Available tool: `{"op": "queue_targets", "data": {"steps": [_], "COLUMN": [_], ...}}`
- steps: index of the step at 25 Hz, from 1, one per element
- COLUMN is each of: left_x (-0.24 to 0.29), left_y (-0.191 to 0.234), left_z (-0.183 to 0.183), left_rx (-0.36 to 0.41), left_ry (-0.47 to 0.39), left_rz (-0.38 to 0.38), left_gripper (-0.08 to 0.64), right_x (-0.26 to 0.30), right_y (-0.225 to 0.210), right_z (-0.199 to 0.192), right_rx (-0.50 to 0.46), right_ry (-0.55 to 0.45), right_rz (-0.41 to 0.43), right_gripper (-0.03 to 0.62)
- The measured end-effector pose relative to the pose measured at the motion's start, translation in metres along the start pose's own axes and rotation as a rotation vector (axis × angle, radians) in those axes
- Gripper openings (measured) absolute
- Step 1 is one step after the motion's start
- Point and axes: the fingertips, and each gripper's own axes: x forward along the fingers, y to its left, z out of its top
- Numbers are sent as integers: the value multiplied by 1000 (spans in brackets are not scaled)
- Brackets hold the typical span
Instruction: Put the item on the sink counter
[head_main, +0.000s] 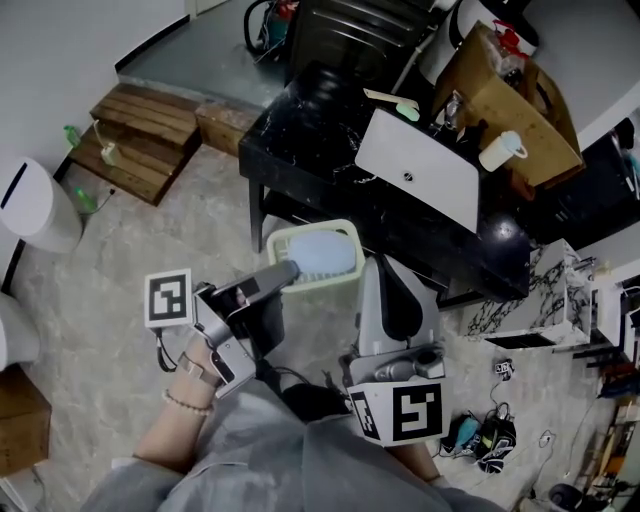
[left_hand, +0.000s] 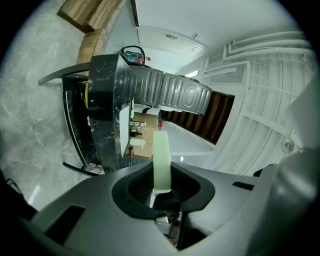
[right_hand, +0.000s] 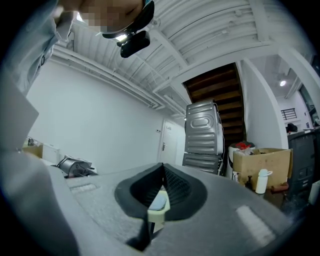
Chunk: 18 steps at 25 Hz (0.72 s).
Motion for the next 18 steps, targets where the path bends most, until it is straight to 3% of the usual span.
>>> {"op": "queue_targets", "data": {"steps": [18], "left_x": [-11], "left_y": [4], "left_z": [58], "left_rx": [-21], "left_ry": [2], "left_rz": [2], "left_gripper": [81], "right_x": [49], "right_y": [10], "right_z": [-14], "right_rx": [-1], "right_ry": [23], "right_rz": [-42], "right_gripper": [-2]}}
